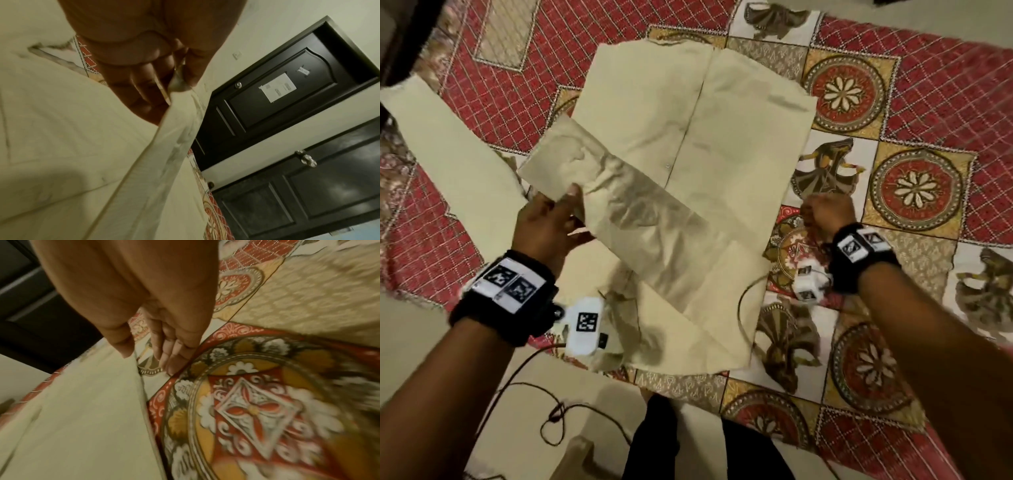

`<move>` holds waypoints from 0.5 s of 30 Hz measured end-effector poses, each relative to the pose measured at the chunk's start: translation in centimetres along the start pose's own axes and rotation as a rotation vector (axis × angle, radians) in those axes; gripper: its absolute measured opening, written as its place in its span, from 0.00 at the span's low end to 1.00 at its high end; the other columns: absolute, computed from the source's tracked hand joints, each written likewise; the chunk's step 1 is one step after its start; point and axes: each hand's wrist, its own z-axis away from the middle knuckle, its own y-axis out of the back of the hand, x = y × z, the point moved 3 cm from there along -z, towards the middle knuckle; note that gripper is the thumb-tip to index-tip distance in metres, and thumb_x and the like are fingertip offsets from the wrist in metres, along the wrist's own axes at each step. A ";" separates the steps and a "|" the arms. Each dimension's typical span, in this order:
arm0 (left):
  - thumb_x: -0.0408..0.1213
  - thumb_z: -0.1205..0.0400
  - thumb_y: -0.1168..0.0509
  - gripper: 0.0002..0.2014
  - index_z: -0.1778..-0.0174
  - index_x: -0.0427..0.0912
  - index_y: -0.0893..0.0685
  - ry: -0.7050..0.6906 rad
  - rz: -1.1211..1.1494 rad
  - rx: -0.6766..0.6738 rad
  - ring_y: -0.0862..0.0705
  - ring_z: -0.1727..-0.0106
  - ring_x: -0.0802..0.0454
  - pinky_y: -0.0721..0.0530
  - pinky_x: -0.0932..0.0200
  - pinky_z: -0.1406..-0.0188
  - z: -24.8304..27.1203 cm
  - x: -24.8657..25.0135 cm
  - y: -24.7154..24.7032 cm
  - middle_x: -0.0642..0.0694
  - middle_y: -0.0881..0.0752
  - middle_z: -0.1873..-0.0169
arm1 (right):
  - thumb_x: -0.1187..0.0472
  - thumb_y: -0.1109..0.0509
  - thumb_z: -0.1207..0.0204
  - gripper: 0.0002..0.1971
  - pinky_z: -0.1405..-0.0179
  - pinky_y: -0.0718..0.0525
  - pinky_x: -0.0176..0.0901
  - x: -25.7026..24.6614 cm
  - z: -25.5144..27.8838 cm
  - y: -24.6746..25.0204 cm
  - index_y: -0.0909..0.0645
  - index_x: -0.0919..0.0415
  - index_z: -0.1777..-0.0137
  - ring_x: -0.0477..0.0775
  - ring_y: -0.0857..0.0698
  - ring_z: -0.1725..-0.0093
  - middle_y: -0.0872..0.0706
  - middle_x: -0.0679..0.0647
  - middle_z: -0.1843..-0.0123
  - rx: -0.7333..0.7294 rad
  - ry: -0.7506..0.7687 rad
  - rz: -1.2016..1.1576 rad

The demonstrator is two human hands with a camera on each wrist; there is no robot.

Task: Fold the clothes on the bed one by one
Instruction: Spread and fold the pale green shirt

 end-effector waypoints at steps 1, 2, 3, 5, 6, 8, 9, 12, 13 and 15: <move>0.41 0.15 0.32 0.11 0.39 0.42 0.16 -0.010 0.002 0.016 0.12 0.57 0.45 0.12 0.39 0.51 -0.6 0.5 0.7 0.41 0.12 0.51 | 0.44 0.27 0.39 0.15 0.57 0.12 0.53 -0.3 -4.5 0.0 0.15 0.57 0.66 0.59 0.11 0.60 0.10 0.52 0.60 -0.012 0.010 0.036; 0.41 0.15 0.32 0.06 0.44 0.45 0.14 -0.017 -0.007 0.016 0.12 0.57 0.45 0.12 0.38 0.50 -1.2 0.8 1.4 0.43 0.12 0.53 | 0.46 0.27 0.37 0.14 0.56 0.11 0.53 -1.4 -7.5 0.1 0.17 0.58 0.65 0.61 0.10 0.58 0.09 0.55 0.58 -0.022 0.016 0.025; 0.40 0.15 0.32 0.04 0.53 0.50 0.12 -0.023 -0.018 0.025 0.12 0.58 0.45 0.11 0.39 0.51 -1.7 1.2 1.9 0.45 0.12 0.56 | 0.48 0.26 0.32 0.13 0.60 0.12 0.50 -3.8 -7.5 -0.1 0.20 0.58 0.65 0.60 0.10 0.62 0.10 0.56 0.61 -0.017 0.036 -0.049; 0.40 0.15 0.32 0.12 0.65 0.53 0.12 -0.037 -0.025 0.058 0.12 0.62 0.49 0.10 0.45 0.59 -2.8 1.4 2.9 0.50 0.13 0.62 | 0.47 0.25 0.24 0.16 0.70 0.19 0.41 -6.9 -10.3 -0.3 0.22 0.56 0.66 0.51 0.15 0.75 0.15 0.50 0.71 0.033 0.025 -0.140; 0.40 0.15 0.32 0.12 0.65 0.53 0.12 -0.038 -0.010 0.079 0.12 0.64 0.51 0.10 0.47 0.61 -3.3 1.4 3.5 0.51 0.13 0.64 | 0.43 0.24 0.24 0.17 0.72 0.18 0.39 -8.2 -11.2 -0.6 0.19 0.56 0.63 0.48 0.15 0.73 0.13 0.47 0.70 0.040 0.028 -0.165; 0.41 0.15 0.32 0.09 0.61 0.53 0.12 -0.035 -0.005 0.105 0.12 0.64 0.51 0.09 0.48 0.62 -4.2 1.4 4.6 0.51 0.12 0.63 | 0.35 0.27 0.24 0.28 0.62 0.12 0.41 -10.5 -12.7 -1.6 0.15 0.57 0.36 0.51 0.12 0.45 0.08 0.49 0.41 0.040 0.059 -0.146; 0.41 0.15 0.32 0.05 0.57 0.52 0.13 -0.038 0.005 0.115 0.12 0.63 0.50 0.09 0.48 0.62 -4.7 1.3 5.3 0.51 0.12 0.61 | 0.38 0.32 0.17 0.32 0.52 0.12 0.43 -10.8 -14.5 -2.0 0.25 0.57 0.21 0.55 0.18 0.31 0.18 0.54 0.23 0.008 0.058 -0.176; 0.43 0.15 0.31 0.10 0.40 0.46 0.16 -0.012 0.007 0.165 0.12 0.60 0.50 0.08 0.46 0.60 -5.8 1.5 7.8 0.49 0.12 0.56 | 0.32 0.39 0.19 0.42 0.25 0.25 0.51 -13.2 -12.7 -1.9 0.34 0.63 0.15 0.65 0.27 0.20 0.30 0.61 0.15 0.066 0.043 -0.010; 0.43 0.15 0.31 0.13 0.36 0.45 0.17 -0.016 -0.005 0.184 0.12 0.60 0.51 0.08 0.46 0.59 -6.3 1.7 9.0 0.49 0.12 0.55 | 0.31 0.39 0.20 0.43 0.27 0.24 0.50 -14.0 -11.2 -1.6 0.31 0.63 0.17 0.64 0.25 0.21 0.27 0.61 0.18 0.089 0.041 0.069; 0.41 0.14 0.33 0.13 0.35 0.45 0.18 -0.005 -0.021 0.206 0.11 0.61 0.55 0.08 0.50 0.60 -6.7 3.0 11.0 0.54 0.11 0.57 | 0.44 0.38 0.14 0.30 0.39 0.16 0.41 -15.6 -10.7 -1.0 0.31 0.61 0.18 0.59 0.20 0.27 0.22 0.57 0.24 0.069 0.049 0.022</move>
